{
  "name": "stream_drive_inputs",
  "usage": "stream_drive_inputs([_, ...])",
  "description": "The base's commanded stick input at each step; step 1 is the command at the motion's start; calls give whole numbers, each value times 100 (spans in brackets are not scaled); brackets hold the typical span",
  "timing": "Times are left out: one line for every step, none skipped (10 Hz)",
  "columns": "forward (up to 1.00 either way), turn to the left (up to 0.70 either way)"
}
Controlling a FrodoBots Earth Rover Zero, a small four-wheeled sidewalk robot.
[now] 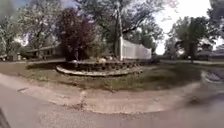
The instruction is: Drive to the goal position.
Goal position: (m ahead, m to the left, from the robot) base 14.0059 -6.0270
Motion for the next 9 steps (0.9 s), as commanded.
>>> stream_drive_inputs([0,-70])
stream_drive_inputs([0,-70])
stream_drive_inputs([0,-70])
stream_drive_inputs([0,-70])
stream_drive_inputs([0,-70])
stream_drive_inputs([0,-70])
stream_drive_inputs([0,-70])
stream_drive_inputs([0,-70])
stream_drive_inputs([0,-70])
